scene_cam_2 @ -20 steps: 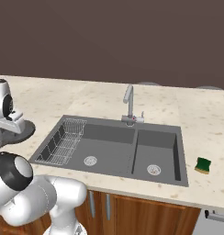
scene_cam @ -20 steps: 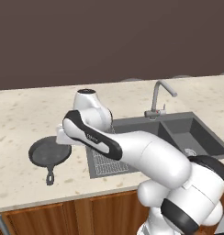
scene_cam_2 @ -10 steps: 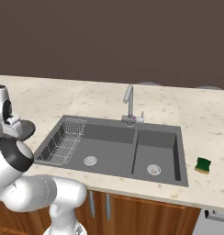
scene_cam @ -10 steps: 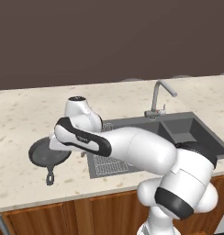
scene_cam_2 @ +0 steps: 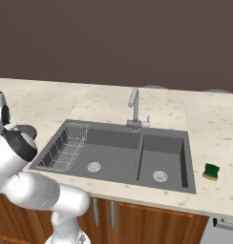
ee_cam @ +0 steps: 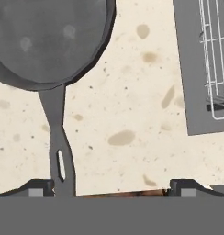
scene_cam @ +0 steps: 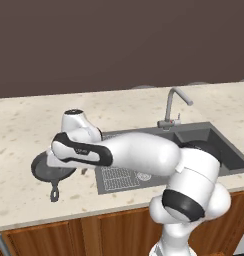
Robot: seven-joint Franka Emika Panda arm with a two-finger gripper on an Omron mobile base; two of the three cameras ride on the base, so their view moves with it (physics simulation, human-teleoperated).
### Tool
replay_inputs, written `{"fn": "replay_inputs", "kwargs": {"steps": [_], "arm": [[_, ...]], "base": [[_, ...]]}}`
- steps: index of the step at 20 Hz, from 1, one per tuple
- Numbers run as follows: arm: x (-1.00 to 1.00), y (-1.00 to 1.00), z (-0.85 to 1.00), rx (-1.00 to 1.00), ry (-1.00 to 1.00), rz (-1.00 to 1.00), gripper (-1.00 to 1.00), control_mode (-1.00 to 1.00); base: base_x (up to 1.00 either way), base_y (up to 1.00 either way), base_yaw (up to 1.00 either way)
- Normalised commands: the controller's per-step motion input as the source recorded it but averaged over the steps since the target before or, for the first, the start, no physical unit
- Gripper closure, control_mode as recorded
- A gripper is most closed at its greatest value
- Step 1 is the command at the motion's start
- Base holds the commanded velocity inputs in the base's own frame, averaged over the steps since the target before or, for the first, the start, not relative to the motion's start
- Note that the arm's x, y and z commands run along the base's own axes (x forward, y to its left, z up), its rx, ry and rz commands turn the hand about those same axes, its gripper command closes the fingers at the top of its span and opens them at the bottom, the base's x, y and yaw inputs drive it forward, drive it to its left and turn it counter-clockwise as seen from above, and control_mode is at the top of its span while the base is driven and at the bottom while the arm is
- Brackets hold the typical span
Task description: Pick the pan and sponge and place them into the sink. Then turn on the water.
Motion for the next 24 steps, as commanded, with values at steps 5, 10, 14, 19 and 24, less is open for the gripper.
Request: {"fn": "replay_inputs", "kwargs": {"steps": [5, 10, 14, 19, 24], "arm": [[0.13, 0.19, -0.29, 0.00, 0.01, -0.02, -1.00, -1.00], [0.10, 0.24, -0.23, -0.01, 0.01, -0.02, -1.00, -1.00], [0.09, 0.30, -0.15, -0.03, 0.00, -0.03, -1.00, -1.00], [0.10, 0.26, -0.17, -0.02, 0.00, -0.04, -1.00, -1.00], [0.14, 0.20, -0.23, -0.01, 0.02, -0.04, -1.00, -1.00]], "base": [[0.00, 0.00, 0.00], [0.00, 0.00, 0.00], [0.00, 0.00, 0.00], [0.00, 0.00, 0.00], [0.00, 0.00, 0.00]]}}
